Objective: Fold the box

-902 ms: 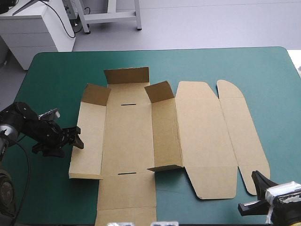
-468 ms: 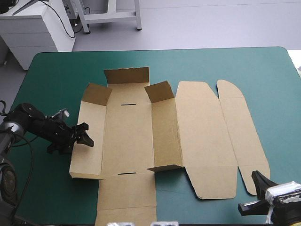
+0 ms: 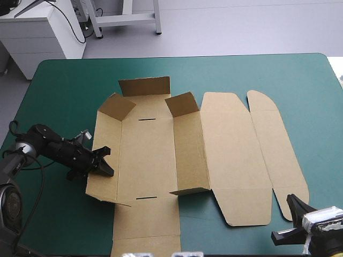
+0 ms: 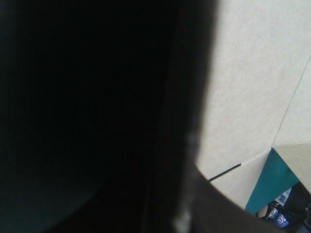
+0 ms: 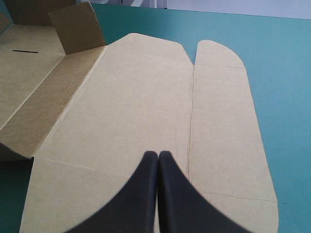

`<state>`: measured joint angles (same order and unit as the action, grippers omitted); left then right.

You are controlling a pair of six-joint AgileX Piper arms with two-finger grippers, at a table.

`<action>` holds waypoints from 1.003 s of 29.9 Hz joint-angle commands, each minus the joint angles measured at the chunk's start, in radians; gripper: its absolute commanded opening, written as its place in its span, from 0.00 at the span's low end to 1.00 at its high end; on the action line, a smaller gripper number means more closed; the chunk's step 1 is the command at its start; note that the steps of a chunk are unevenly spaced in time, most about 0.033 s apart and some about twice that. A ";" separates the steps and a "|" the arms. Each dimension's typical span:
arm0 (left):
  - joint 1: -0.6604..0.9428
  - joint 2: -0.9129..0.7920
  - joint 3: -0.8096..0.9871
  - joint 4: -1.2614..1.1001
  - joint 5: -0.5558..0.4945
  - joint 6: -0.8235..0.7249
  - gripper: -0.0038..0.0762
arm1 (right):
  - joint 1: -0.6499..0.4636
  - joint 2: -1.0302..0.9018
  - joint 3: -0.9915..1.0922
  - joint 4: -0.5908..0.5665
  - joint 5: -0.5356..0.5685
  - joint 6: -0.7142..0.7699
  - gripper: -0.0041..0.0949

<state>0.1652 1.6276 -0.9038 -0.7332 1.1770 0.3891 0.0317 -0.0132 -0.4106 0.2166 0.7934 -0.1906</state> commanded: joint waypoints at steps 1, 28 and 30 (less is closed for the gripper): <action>-0.004 -0.046 -0.024 -0.054 0.011 0.009 0.04 | 0.003 -0.022 -0.021 0.010 -0.074 -0.001 0.02; -0.414 -0.092 -0.551 0.839 0.106 0.037 0.04 | 0.003 -0.022 -0.021 0.010 -0.074 -0.003 0.02; -0.451 -0.073 -0.585 0.903 0.099 0.097 0.04 | 0.003 -0.022 -0.021 0.010 -0.074 -0.003 0.02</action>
<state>-0.2381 1.5681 -1.4137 0.0495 1.2319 0.4200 0.0317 -0.0132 -0.4106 0.2166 0.7933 -0.1906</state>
